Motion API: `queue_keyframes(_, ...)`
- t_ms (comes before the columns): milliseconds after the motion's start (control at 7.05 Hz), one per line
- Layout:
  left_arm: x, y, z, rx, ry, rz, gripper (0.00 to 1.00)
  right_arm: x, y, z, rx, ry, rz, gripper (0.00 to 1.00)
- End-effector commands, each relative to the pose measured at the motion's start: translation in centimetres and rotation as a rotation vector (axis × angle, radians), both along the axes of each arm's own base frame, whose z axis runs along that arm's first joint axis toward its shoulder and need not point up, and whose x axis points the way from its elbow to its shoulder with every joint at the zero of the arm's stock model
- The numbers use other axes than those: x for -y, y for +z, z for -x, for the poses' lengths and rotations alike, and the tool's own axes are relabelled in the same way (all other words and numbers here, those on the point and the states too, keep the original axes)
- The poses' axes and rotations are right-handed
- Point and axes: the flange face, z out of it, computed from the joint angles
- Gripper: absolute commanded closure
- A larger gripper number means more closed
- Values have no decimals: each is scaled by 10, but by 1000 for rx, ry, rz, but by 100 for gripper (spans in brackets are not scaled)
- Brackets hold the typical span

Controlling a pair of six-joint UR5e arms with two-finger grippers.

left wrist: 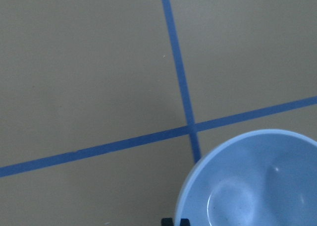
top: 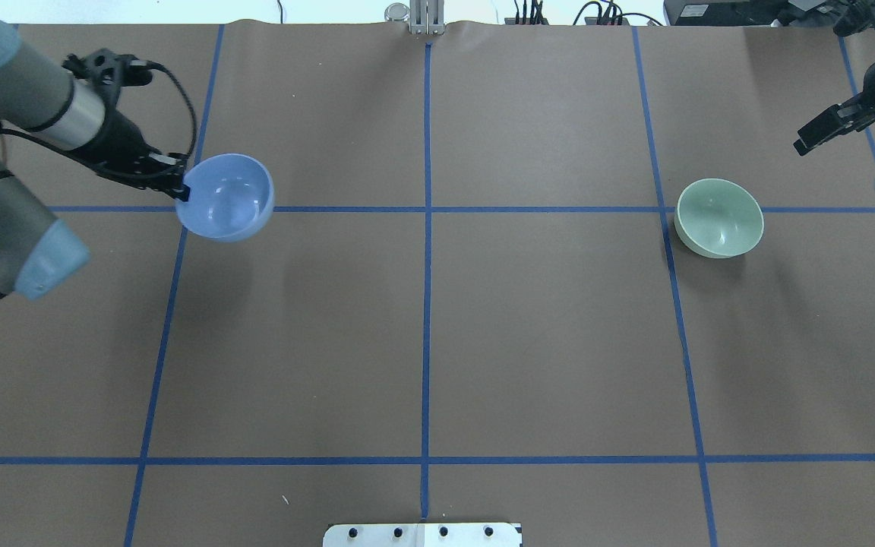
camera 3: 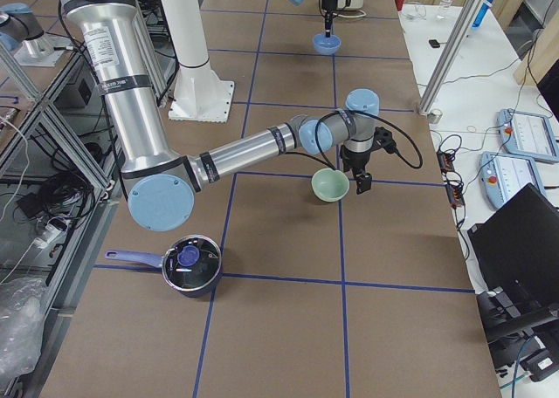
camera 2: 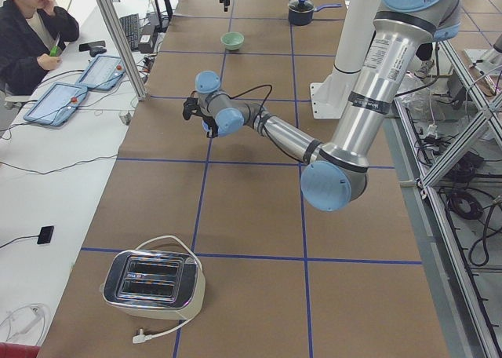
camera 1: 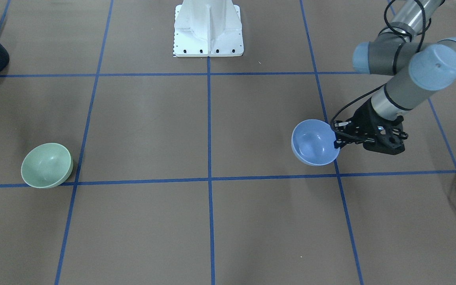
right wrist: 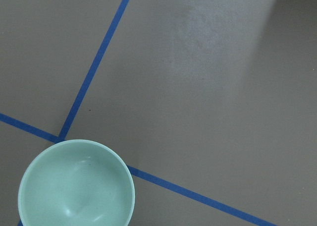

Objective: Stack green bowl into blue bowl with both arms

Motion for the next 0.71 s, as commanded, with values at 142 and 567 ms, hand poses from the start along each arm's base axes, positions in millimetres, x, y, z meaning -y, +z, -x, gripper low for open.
queue_keyframes(142, -44, -110, -152, 8, -47, 94, 100, 0, 0, 0, 0, 0, 1, 0)
queue_keyframes(567, -82, -139, -232, 70, -63, 54, 100, 0, 0, 0, 2, -1, 3, 0)
